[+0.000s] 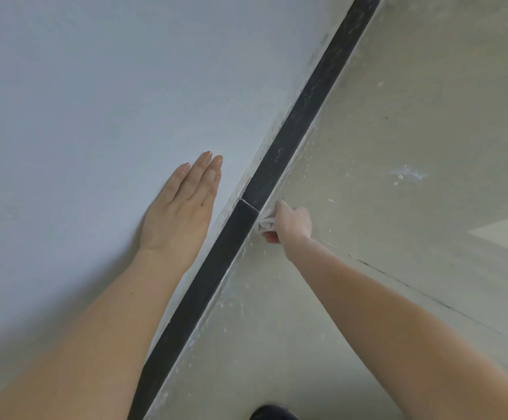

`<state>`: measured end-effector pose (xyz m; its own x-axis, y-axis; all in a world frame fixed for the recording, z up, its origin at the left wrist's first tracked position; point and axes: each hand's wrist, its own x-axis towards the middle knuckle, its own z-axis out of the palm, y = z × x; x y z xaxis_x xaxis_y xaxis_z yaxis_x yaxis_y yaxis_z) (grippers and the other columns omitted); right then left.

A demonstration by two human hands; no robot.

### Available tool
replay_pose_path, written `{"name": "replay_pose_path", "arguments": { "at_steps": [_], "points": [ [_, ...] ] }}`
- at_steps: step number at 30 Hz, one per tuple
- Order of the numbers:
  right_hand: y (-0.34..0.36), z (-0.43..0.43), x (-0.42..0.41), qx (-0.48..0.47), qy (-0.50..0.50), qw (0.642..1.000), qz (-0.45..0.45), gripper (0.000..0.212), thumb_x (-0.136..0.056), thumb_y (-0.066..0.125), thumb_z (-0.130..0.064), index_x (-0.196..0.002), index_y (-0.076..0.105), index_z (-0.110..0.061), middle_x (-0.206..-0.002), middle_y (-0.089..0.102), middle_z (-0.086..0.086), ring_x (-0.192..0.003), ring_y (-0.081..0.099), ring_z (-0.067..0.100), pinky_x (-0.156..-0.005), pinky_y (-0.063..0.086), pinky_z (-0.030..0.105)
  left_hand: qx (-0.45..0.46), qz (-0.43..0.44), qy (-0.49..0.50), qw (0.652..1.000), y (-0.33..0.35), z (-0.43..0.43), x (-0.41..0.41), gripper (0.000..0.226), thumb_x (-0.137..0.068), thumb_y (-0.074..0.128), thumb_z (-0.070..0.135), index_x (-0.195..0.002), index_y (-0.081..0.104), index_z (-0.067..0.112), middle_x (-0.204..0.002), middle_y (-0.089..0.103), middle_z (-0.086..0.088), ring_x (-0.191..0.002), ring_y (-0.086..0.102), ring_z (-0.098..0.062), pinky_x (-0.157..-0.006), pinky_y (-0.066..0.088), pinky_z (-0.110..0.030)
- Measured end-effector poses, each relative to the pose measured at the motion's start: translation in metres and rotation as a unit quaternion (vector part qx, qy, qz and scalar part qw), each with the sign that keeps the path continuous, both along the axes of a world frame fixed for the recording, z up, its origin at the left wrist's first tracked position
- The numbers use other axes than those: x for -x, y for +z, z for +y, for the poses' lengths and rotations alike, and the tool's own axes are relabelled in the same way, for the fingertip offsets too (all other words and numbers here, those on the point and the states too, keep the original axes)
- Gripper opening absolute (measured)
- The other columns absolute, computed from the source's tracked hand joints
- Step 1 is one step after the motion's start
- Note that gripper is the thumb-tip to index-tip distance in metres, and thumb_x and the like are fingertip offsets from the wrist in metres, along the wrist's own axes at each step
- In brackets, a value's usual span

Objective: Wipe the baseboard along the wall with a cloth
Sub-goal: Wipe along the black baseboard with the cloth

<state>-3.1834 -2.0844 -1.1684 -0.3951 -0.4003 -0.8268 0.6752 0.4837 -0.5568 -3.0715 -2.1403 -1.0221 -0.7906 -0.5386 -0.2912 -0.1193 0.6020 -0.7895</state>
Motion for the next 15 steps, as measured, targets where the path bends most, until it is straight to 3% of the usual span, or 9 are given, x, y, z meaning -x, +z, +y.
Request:
{"name": "replay_pose_path", "arguments": {
  "at_steps": [3,5,8,11,15],
  "points": [
    [-0.007,0.017,-0.055,0.015,0.122,0.991,-0.059,0.021,-0.09,0.048,-0.019,-0.094,0.062,-0.004,-0.096,0.07,0.021,-0.077,0.069,0.033,-0.074,0.059,0.045,-0.021,0.006,0.004,1.0,0.001,0.001,0.001,0.065,-0.1,0.021,0.022,-0.146,-0.019,0.0,-0.155,-0.025,-0.01,-0.141,-0.023,-0.026,-0.102,-0.03,-0.045],
    [-0.008,0.025,-0.092,0.025,0.175,0.975,-0.134,0.023,-0.093,0.051,-0.017,-0.109,0.06,-0.004,-0.097,0.069,0.017,-0.075,0.068,0.027,-0.073,0.06,0.04,-0.035,0.001,0.011,0.999,0.002,0.002,0.002,0.058,-0.093,0.005,0.01,-0.145,-0.02,0.0,-0.154,-0.026,-0.01,-0.141,-0.024,-0.026,-0.103,-0.029,-0.046],
    [0.0,0.025,-0.118,0.018,0.127,0.963,-0.237,0.021,-0.09,0.055,-0.01,-0.11,0.054,-0.004,-0.089,0.062,0.013,-0.069,0.065,0.024,-0.074,0.06,0.04,-0.059,-0.007,0.04,0.997,0.005,0.004,0.004,0.077,-0.067,-0.018,-0.001,-0.144,-0.023,0.0,-0.153,-0.029,-0.01,-0.14,-0.027,-0.026,-0.106,-0.027,-0.041],
    [0.006,0.005,-0.094,0.048,0.092,0.975,-0.198,0.01,-0.091,0.05,-0.007,-0.1,0.048,-0.006,-0.093,0.055,0.012,-0.069,0.059,0.02,-0.067,0.06,0.034,-0.069,-0.005,0.041,0.997,0.007,0.005,0.006,0.075,-0.072,-0.007,-0.004,-0.145,-0.022,0.001,-0.153,-0.029,-0.009,-0.14,-0.027,-0.025,-0.106,-0.023,-0.037],
    [0.021,-0.024,-0.027,0.084,0.085,0.985,-0.127,0.012,-0.093,0.043,-0.007,-0.104,0.046,-0.009,-0.102,0.052,0.013,-0.081,0.058,0.024,-0.066,0.06,0.032,-0.072,0.001,0.042,0.997,0.009,0.005,0.008,0.072,-0.077,0.001,0.005,-0.145,-0.021,0.001,-0.153,-0.029,-0.009,-0.14,-0.028,-0.024,-0.105,-0.023,-0.036]
  ]
}}
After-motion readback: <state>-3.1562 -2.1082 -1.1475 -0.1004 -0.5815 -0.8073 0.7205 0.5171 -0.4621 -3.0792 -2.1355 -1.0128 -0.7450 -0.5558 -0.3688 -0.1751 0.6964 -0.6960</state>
